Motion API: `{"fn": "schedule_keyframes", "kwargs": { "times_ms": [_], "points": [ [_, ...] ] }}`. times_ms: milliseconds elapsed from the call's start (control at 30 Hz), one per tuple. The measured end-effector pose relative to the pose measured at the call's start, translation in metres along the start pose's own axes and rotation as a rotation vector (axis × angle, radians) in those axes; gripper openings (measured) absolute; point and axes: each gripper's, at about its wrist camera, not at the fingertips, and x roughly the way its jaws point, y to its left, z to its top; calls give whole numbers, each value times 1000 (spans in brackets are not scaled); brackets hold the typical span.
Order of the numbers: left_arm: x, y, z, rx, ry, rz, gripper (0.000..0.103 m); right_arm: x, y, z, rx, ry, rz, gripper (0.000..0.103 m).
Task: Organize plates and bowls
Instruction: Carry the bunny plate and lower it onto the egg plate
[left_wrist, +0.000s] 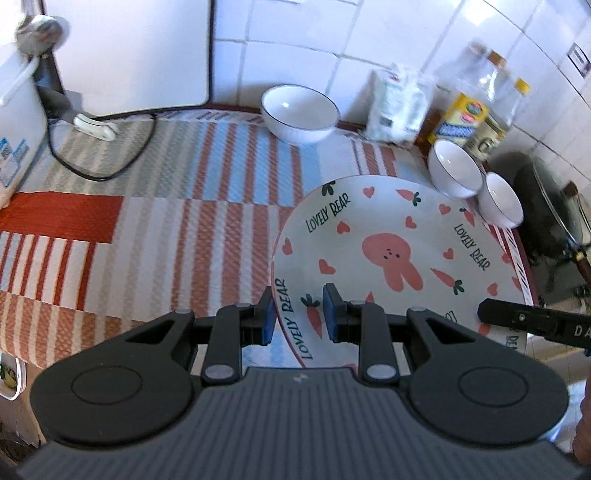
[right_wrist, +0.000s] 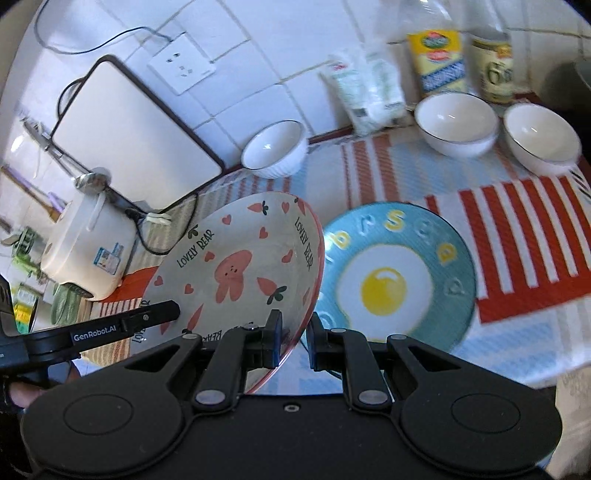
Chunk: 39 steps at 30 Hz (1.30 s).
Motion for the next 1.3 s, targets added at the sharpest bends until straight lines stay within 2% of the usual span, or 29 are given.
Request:
{"fn": "schedule_keyframes", "kwargs": {
  "times_ms": [433,700,1067,1300],
  "points": [
    [56,-48,5,109,113,-64,24,-10,-57,-19,156,-19,-89,18],
    [95,-65,7,141,182,-43,24,8,-87,-24,241,16,-113,18],
    [117,-72,15,165,244,-14,24,25,-99,-23,298,52,-120,19],
    [124,-71,19,157,271,-25,24,27,-101,-19,300,57,-124,19]
  ]
}}
